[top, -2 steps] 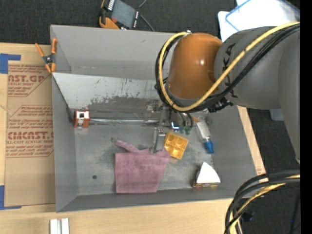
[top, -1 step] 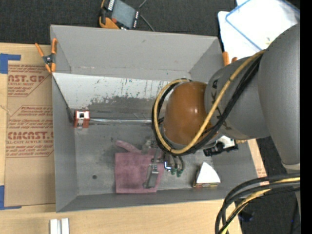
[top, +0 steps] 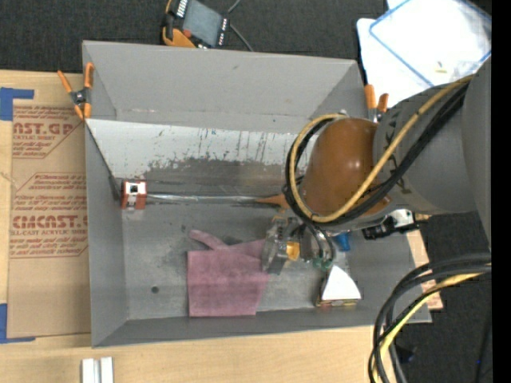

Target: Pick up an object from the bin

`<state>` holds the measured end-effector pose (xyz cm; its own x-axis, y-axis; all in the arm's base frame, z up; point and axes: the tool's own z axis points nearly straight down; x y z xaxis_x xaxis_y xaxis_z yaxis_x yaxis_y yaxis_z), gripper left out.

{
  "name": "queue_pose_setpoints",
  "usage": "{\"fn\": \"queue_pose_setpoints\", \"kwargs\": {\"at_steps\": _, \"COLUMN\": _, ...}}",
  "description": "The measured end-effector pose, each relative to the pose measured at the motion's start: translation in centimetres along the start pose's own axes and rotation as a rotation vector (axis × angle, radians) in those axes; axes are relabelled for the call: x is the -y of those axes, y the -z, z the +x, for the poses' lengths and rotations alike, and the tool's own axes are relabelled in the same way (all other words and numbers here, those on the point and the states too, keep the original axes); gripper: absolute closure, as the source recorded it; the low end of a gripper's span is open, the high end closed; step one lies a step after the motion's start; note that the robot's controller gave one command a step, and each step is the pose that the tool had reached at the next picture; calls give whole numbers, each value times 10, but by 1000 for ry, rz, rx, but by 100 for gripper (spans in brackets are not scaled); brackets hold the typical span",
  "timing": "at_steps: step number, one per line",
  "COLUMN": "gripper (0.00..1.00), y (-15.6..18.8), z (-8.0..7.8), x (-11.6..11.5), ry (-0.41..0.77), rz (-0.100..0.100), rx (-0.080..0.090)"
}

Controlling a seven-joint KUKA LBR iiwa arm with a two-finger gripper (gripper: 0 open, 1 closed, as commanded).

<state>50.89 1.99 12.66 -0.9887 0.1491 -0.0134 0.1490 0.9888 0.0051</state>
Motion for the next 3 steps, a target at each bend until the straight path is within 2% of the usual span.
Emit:
{"fn": "queue_pose_setpoints", "kwargs": {"at_steps": 1, "gripper": 0, "y": 0, "z": 0, "x": 0, "ry": 0, "rz": 0, "rx": -1}}
{"fn": "queue_pose_setpoints", "kwargs": {"at_steps": 2, "gripper": 100, "y": 0, "z": 0, "x": 0, "ry": 1, "rz": -1, "rx": -1}}
{"fn": "queue_pose_setpoints", "kwargs": {"at_steps": 3, "gripper": 100, "y": 0, "z": 0, "x": 0, "ry": 0, "rz": -1, "rx": -1}}
